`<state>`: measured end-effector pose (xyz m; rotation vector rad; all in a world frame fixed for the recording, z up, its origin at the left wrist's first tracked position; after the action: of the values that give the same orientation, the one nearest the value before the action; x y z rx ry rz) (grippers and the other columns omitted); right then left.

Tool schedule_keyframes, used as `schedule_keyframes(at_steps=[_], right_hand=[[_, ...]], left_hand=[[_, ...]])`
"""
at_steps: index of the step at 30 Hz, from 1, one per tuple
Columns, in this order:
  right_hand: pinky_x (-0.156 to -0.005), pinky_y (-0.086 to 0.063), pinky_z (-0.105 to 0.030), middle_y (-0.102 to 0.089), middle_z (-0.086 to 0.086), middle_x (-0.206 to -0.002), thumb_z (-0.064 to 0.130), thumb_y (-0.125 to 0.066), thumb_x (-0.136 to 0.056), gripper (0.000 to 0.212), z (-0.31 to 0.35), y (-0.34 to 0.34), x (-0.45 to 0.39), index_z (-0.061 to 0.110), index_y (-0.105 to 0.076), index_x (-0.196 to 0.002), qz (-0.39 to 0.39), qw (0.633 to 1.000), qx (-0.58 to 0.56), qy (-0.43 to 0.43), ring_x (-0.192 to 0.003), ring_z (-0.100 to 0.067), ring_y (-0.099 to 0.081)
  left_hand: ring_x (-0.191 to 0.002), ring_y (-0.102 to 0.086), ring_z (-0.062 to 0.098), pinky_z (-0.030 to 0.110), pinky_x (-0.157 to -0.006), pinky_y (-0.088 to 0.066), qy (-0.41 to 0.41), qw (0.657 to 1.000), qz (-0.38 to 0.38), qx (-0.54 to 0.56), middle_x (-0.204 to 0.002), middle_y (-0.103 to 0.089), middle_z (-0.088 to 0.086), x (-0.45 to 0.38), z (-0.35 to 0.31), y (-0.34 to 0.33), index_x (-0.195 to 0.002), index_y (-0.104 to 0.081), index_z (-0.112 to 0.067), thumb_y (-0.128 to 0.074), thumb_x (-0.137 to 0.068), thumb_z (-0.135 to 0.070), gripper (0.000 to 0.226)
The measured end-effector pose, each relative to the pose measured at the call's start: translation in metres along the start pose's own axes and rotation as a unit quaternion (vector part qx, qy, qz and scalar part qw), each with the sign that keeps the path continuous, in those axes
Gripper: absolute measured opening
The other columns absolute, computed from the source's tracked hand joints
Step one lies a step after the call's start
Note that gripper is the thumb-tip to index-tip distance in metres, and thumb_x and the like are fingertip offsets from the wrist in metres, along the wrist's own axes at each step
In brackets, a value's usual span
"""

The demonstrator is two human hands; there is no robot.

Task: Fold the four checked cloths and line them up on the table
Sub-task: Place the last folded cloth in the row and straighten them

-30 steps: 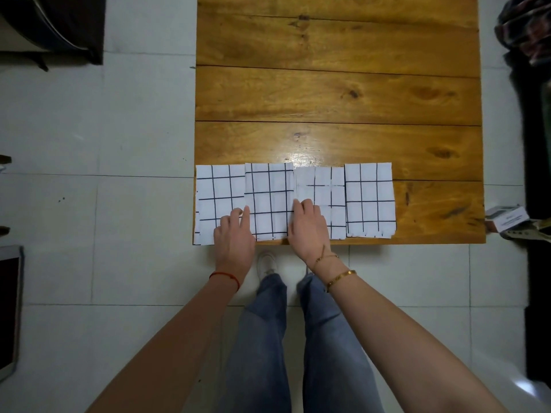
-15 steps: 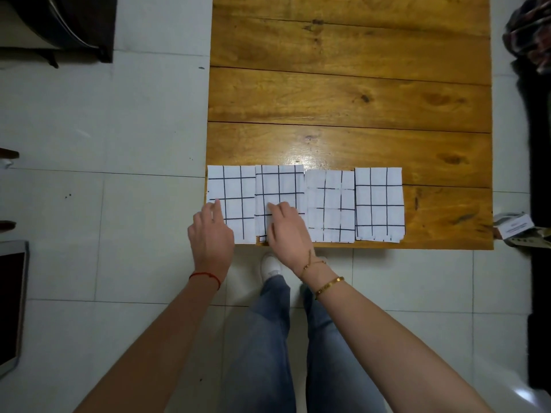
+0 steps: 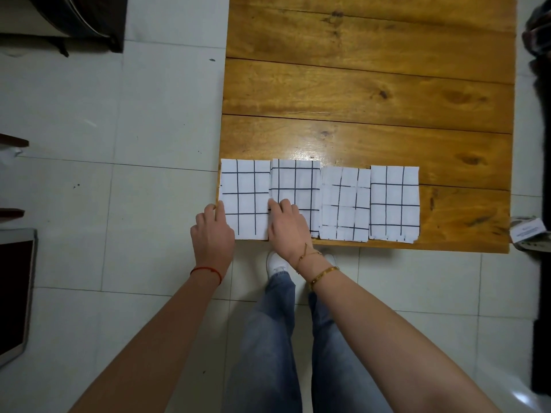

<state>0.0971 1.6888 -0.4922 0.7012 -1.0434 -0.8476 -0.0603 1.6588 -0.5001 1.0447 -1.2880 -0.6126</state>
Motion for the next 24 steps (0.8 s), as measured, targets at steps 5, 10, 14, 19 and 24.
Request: schedule_keyframes(at_steps=[5, 10, 14, 19, 24], right_hand=[[-0.080, -0.042, -0.036, -0.049, -0.016, -0.122, 0.011, -0.046, -0.091, 0.046, 0.004, -0.003, -0.004, 0.005, -0.041, -0.136, 0.002, 1.000, -0.008, 0.004, -0.103, -0.030, -0.048], [-0.078, -0.042, -0.036, -0.050, -0.014, -0.119, 0.011, -0.046, -0.090, 0.047, 0.004, -0.001, -0.003, 0.007, -0.041, -0.136, -0.005, 1.000, -0.018, 0.020, -0.100, -0.029, -0.049], [-0.075, -0.047, -0.039, -0.056, -0.013, -0.108, 0.004, -0.046, -0.089, 0.041, -0.003, 0.018, 0.000, 0.005, -0.050, -0.129, -0.071, 0.992, -0.092, 0.044, -0.092, -0.030, -0.053], [-0.083, -0.047, -0.036, -0.055, -0.015, -0.113, 0.004, -0.048, -0.089, 0.042, -0.051, 0.055, 0.004, 0.001, -0.050, -0.131, -0.198, 0.973, -0.095, -0.065, -0.097, -0.027, -0.052], [-0.075, -0.049, -0.041, -0.054, -0.018, -0.111, 0.003, -0.051, -0.086, 0.045, -0.086, 0.045, 0.016, 0.000, -0.048, -0.131, -0.142, 0.983, -0.038, -0.112, -0.091, -0.030, -0.053]], left_hand=[[-0.106, -0.051, 0.033, 0.040, -0.076, -0.044, -0.007, 1.000, -0.004, 0.010, -0.135, -0.048, 0.016, 0.001, 0.001, 0.000, -0.143, -0.040, -0.006, -0.052, -0.089, -0.006, 0.055], [-0.109, -0.050, 0.032, 0.039, -0.078, -0.044, -0.008, 1.000, 0.001, 0.011, -0.137, -0.046, 0.015, 0.002, 0.002, 0.000, -0.144, -0.038, -0.007, -0.050, -0.090, -0.007, 0.056], [-0.112, -0.049, 0.030, 0.039, -0.083, -0.045, -0.006, 1.000, -0.008, 0.022, -0.138, -0.045, 0.015, 0.004, 0.000, 0.003, -0.145, -0.036, -0.007, -0.050, -0.091, -0.009, 0.056], [-0.118, -0.048, 0.030, 0.040, -0.088, -0.044, 0.001, 0.999, -0.011, 0.049, -0.140, -0.045, 0.015, 0.008, -0.004, 0.005, -0.145, -0.036, -0.005, -0.050, -0.090, -0.009, 0.057], [-0.122, -0.044, 0.031, 0.041, -0.093, -0.042, 0.000, 0.999, 0.003, 0.041, -0.145, -0.040, 0.014, 0.001, -0.005, 0.007, -0.146, -0.032, -0.006, -0.048, -0.091, -0.010, 0.057]])
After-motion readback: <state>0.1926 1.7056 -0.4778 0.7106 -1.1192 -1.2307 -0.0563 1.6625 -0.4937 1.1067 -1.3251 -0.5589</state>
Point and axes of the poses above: each hand's wrist, its own x-axis away from the middle knuckle, its own y-axis out of the back of the hand, z = x × y, the point moved 8 cm from there along -x, towards the middle knuckle
